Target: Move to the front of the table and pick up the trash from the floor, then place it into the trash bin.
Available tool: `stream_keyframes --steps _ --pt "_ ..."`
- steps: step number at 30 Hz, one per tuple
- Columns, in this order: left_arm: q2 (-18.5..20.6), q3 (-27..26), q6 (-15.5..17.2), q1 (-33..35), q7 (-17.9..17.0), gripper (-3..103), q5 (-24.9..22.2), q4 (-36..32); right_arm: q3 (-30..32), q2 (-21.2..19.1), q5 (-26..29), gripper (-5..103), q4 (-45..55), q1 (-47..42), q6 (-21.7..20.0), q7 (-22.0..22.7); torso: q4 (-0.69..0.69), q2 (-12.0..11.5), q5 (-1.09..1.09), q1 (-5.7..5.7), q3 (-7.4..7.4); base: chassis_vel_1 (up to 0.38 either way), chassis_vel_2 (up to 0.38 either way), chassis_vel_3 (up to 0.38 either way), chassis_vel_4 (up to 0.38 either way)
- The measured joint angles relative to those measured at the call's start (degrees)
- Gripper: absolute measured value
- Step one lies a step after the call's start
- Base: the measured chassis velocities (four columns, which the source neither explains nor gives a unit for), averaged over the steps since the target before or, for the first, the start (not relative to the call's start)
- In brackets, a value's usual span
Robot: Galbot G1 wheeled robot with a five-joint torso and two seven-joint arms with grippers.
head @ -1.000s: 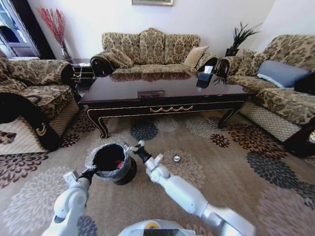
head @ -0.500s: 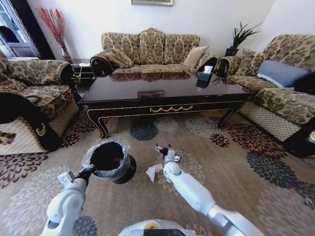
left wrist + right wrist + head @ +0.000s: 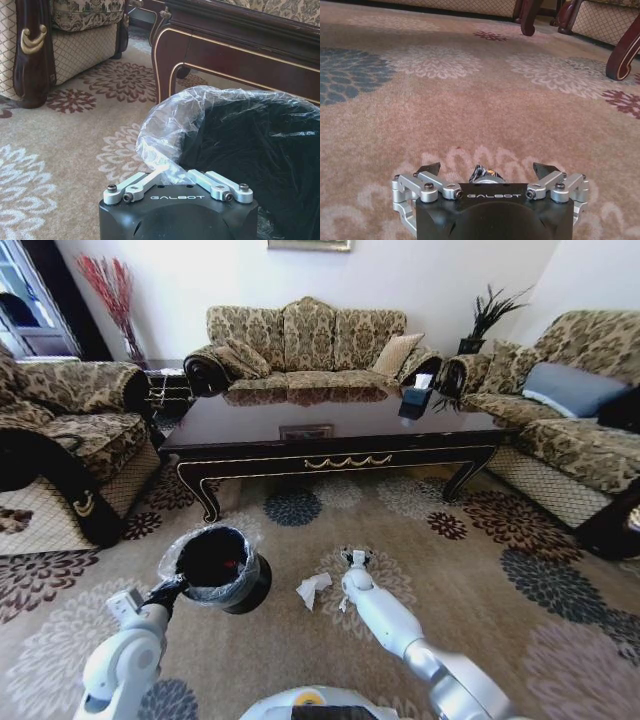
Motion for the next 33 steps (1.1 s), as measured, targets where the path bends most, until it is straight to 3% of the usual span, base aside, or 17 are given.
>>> stream_keyframes --steps 13,23,33 --pt "-0.10 -0.16 0.00 0.87 0.00 3 0.04 -0.71 5.89 3.47 -7.83 100 -13.30 2.99 8.24 -7.71 0.00 0.00 0.00 0.00 0.00 0.000 0.000 0.000 0.000" --pt "-0.14 -0.76 0.00 2.15 0.01 3 0.14 -2.34 9.40 5.08 -14.08 100 -17.07 3.65 9.19 -8.42 0.00 0.00 0.00 0.00 0.00 0.000 0.000 0.000 0.000" --pt "-0.75 -0.68 -0.05 3.15 0.03 3 0.63 -3.26 11.20 5.62 -16.22 102 -18.53 3.55 9.37 -8.63 0.00 0.00 0.00 0.00 0.00 0.000 0.000 0.000 0.000"
